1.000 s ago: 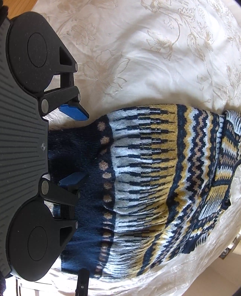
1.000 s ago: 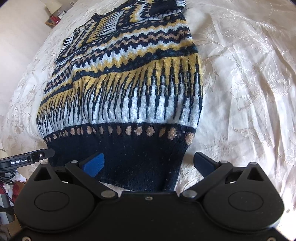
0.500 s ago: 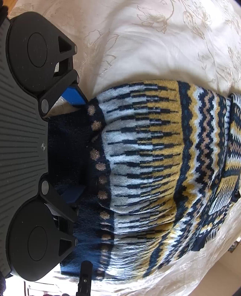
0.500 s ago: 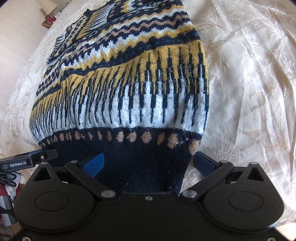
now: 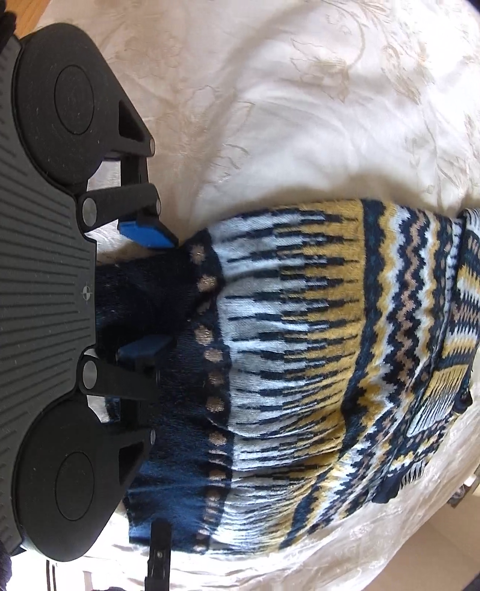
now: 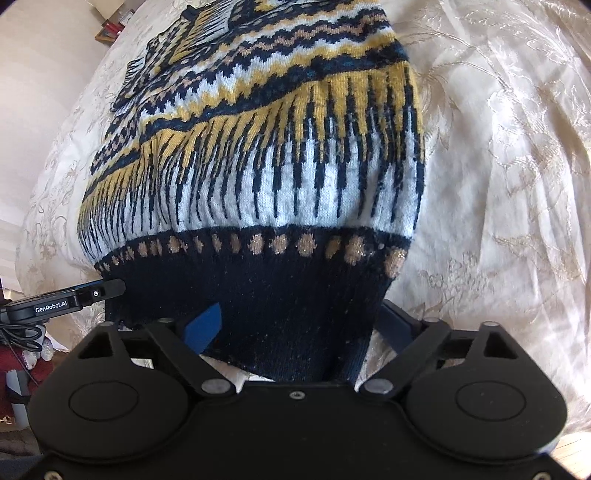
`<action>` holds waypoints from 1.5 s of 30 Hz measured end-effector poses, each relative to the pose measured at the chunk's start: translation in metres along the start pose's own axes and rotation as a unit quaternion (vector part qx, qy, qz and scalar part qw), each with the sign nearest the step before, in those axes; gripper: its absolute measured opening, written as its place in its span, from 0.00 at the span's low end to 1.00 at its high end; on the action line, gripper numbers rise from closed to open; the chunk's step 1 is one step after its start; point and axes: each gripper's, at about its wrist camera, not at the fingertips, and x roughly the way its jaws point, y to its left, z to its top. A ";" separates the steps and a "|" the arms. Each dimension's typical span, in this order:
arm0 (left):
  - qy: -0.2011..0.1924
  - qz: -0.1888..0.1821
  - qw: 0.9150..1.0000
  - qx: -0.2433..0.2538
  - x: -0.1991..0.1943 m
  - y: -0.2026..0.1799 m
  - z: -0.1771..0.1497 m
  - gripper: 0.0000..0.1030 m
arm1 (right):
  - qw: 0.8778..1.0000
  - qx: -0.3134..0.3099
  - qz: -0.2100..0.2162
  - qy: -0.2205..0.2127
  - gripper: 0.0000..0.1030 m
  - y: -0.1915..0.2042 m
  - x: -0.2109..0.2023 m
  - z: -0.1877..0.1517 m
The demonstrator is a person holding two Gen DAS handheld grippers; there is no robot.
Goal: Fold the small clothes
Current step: 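Lift the hem with both tools and fold it over toward the collar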
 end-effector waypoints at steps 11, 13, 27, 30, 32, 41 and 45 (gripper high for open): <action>-0.028 -0.061 0.997 -0.049 -0.036 0.010 -0.002 0.04 | 0.999 0.021 0.025 -0.007 0.15 0.016 -0.017 0.003; -0.050 -0.075 0.995 -0.052 -0.056 0.011 0.006 0.04 | 0.999 0.017 0.042 -0.019 0.15 0.023 -0.029 0.009; -0.208 -0.118 0.969 -0.068 -0.120 0.010 0.149 0.04 | 0.980 0.023 0.094 -0.174 0.15 0.055 -0.101 0.120; -0.222 -0.128 0.964 -0.066 -0.114 0.009 0.185 0.04 | 0.974 0.031 0.093 -0.205 0.15 0.059 -0.102 0.151; -0.230 -0.134 0.962 -0.063 -0.106 0.008 0.207 0.04 | 0.971 0.034 0.088 -0.219 0.15 0.060 -0.101 0.175; -0.227 -0.116 0.963 -0.083 -0.057 0.007 0.279 0.04 | 0.970 0.025 0.061 -0.234 0.15 0.055 -0.068 0.274; -0.205 -0.079 0.970 -0.102 -0.030 0.010 0.299 0.04 | 0.976 0.020 0.052 -0.210 0.15 0.050 -0.041 0.311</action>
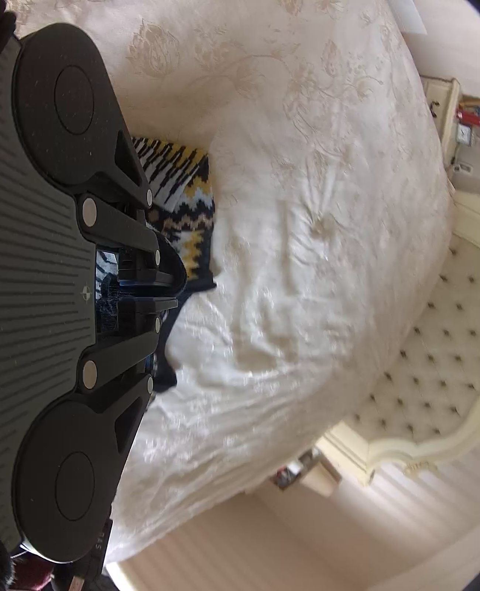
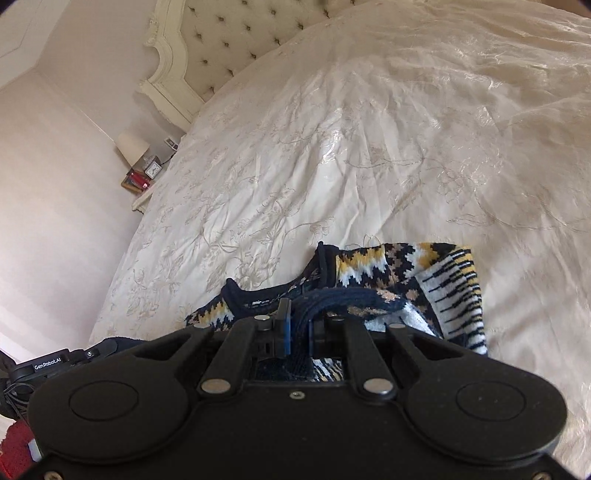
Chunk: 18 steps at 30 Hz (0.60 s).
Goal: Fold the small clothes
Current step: 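Lift the hem with both tools and fold it over toward the collar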
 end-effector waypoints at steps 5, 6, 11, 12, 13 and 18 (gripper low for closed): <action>0.022 0.038 0.999 -0.007 0.032 0.007 0.003 0.04 | 0.999 -0.009 -0.015 0.038 0.15 -0.008 0.041 0.016; 0.029 0.044 0.999 -0.007 0.038 0.008 0.005 0.05 | 0.999 -0.007 -0.017 0.042 0.15 -0.011 0.048 0.018; 0.047 0.072 0.996 -0.023 0.064 0.018 0.013 0.08 | 0.998 0.010 -0.026 0.062 0.19 -0.023 0.076 0.023; 0.047 0.077 0.996 -0.025 0.069 0.021 0.015 0.08 | 0.997 0.015 -0.029 0.065 0.21 -0.027 0.081 0.024; 0.046 0.082 0.995 -0.025 0.072 0.024 0.018 0.08 | 0.997 0.021 -0.033 0.066 0.22 -0.031 0.085 0.024; 0.046 0.111 0.993 -0.014 0.087 0.033 0.031 0.09 | 0.996 0.044 -0.045 0.069 0.27 -0.047 0.100 0.025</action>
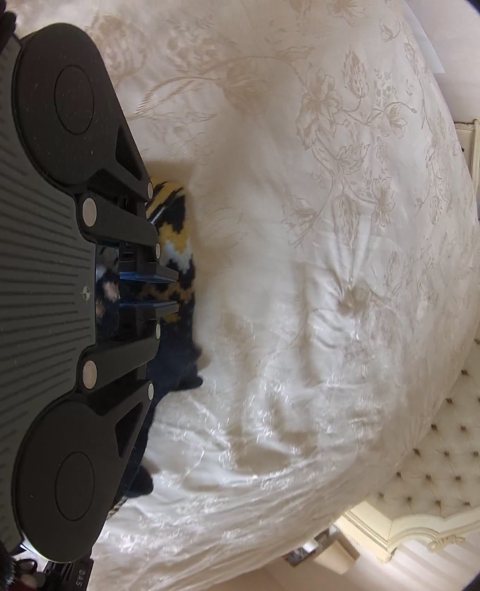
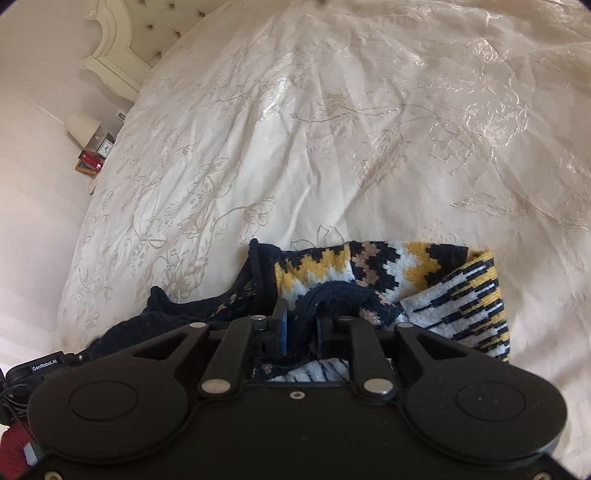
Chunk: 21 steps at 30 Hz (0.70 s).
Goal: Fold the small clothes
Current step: 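Lift the hem with both tools and fold it over toward the collar, then lay the folded hem down and open both tools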
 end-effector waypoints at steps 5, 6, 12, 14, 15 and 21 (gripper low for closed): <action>-0.005 0.006 1.000 0.007 -0.005 0.001 0.005 0.10 | 1.000 -0.002 -0.005 -0.023 0.55 -0.005 -0.002 0.005; -0.005 0.006 1.000 0.008 -0.008 0.000 0.004 0.10 | 0.999 -0.002 -0.003 -0.032 0.59 -0.006 -0.004 0.006; -0.004 -0.004 1.000 0.027 -0.025 -0.020 -0.012 0.32 | 0.998 -0.042 -0.009 -0.056 0.69 0.004 -0.021 0.007; 0.002 -0.003 0.999 0.042 -0.029 -0.031 -0.023 0.39 | 0.996 -0.072 -0.010 -0.051 0.84 0.013 -0.024 0.001; 0.008 -0.002 0.999 0.052 -0.031 -0.037 -0.029 0.43 | 0.995 -0.090 -0.011 -0.047 0.86 0.019 -0.025 -0.004; 0.044 0.002 0.994 0.103 -0.030 -0.063 -0.067 0.62 | 0.980 -0.194 -0.038 0.001 1.00 0.055 -0.010 -0.046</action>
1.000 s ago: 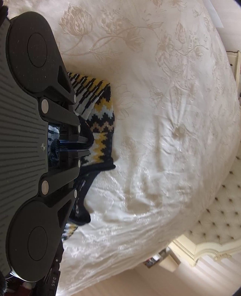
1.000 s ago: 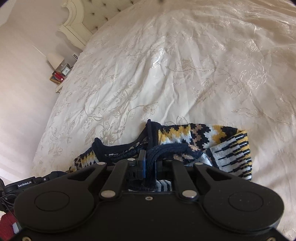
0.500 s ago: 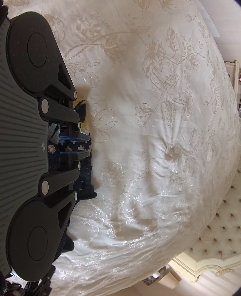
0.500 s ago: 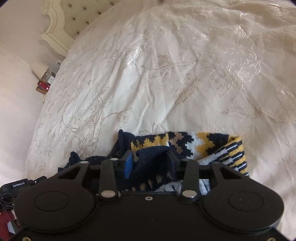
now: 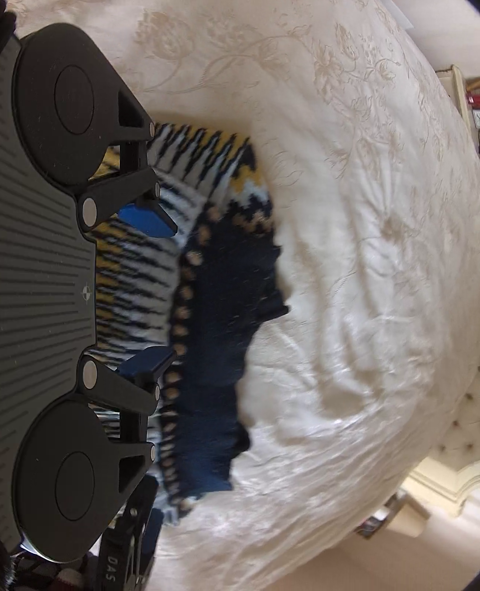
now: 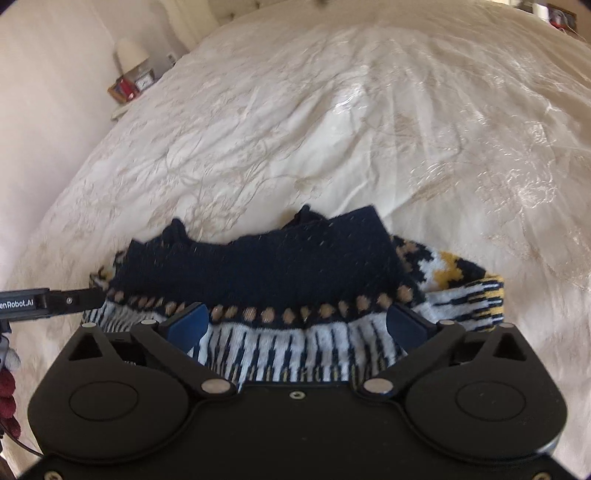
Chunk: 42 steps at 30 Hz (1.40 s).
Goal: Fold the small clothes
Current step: 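Lay the folded hem down and open both tools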
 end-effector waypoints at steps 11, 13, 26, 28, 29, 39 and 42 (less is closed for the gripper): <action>0.040 0.075 0.996 0.038 0.035 0.025 -0.019 0.62 | 0.993 -0.080 -0.063 0.067 0.99 0.009 0.032 -0.027; 0.040 0.071 0.996 0.042 0.036 0.030 -0.018 0.62 | 0.992 -0.064 -0.087 0.070 0.99 -0.011 0.032 -0.027; 0.047 0.080 0.994 0.058 0.045 0.023 -0.018 0.71 | 0.995 0.045 -0.075 0.044 0.99 -0.071 -0.005 -0.034; 0.048 0.081 0.994 0.058 0.047 0.023 -0.018 0.72 | 0.995 0.063 -0.068 0.042 0.99 -0.076 -0.016 -0.039; 0.048 0.083 0.994 0.058 0.047 0.022 -0.018 0.73 | 0.994 0.071 -0.066 0.042 0.99 -0.079 -0.021 -0.043; 0.053 0.093 0.993 0.058 0.051 0.019 -0.017 0.76 | 0.986 0.142 -0.036 0.078 0.99 -0.100 -0.026 -0.070; 0.054 0.094 0.993 0.057 0.051 0.018 -0.017 0.77 | 0.985 0.142 -0.037 0.091 1.00 -0.102 -0.018 -0.071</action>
